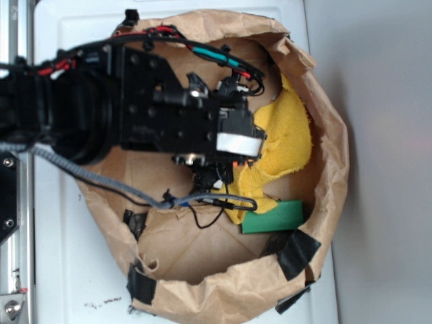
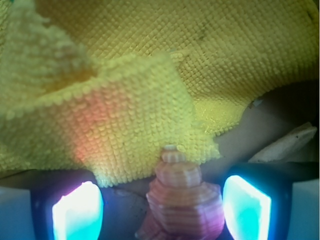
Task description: Grab the shell.
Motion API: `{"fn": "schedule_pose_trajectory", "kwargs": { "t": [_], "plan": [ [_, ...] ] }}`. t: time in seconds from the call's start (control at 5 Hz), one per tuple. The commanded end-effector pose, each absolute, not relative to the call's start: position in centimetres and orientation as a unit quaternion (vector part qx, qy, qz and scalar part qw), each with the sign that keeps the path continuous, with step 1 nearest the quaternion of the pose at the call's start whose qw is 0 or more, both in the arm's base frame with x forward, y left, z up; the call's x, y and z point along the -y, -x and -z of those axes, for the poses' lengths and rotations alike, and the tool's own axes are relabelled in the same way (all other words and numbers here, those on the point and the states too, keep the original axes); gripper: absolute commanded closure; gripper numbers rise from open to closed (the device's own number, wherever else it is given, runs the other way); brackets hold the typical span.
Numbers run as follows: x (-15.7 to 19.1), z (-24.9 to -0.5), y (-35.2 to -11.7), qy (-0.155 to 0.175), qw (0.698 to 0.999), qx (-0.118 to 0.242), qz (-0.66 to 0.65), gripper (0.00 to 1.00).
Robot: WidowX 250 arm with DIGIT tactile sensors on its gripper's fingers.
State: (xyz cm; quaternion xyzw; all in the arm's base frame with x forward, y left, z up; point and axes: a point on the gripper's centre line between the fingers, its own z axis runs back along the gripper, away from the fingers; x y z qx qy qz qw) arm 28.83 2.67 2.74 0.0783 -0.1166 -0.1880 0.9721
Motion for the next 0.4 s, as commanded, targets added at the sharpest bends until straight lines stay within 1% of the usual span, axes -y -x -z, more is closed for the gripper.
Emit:
{"fn": "schedule_pose_trajectory", "kwargs": {
  "t": [0.0, 0.2],
  "plan": [
    [-2.66, -1.46, -28.59, -0.05, 0.972, 0.105, 0.204, 0.0],
    [-3.05, -0.92, -28.4, -0.043, 0.976, 0.093, 0.194, 0.04]
  ]
}}
